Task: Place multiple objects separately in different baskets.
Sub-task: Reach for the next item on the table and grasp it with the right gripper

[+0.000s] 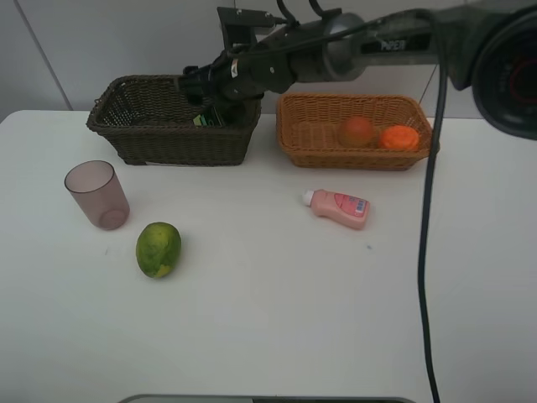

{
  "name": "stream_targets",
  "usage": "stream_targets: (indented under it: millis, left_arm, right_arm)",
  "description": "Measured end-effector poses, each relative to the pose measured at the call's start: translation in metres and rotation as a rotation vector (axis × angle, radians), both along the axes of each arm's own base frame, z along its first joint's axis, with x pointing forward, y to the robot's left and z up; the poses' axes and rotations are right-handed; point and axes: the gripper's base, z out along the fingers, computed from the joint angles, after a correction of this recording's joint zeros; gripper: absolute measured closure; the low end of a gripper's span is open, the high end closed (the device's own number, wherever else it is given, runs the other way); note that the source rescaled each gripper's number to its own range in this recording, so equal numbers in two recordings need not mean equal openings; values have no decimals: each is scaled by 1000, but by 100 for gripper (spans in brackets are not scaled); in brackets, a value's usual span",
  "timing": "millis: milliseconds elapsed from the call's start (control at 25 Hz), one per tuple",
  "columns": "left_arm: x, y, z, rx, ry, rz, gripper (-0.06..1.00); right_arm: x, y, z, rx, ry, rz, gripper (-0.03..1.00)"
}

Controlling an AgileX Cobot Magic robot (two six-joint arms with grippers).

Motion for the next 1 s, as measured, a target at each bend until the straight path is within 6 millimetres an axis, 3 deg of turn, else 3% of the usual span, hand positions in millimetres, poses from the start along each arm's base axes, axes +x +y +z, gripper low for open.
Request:
stream_targets:
  millis: [280,520,840,1000]
  left_arm:
    - [0,0,0,0,0,0,-6]
    - [0,0,0,0,0,0,-6]
    - [0,0,0,0,0,0,-6]
    - [0,0,0,0,0,0,-6]
  right_arm:
    - [-8,-8,44,0,-14,-21,19]
    - [-24,-27,77,-181,20,1,19]
    - [-52,-44,99,-462,107,228,19]
    - [-62,-51,99,-578,166,331,19]
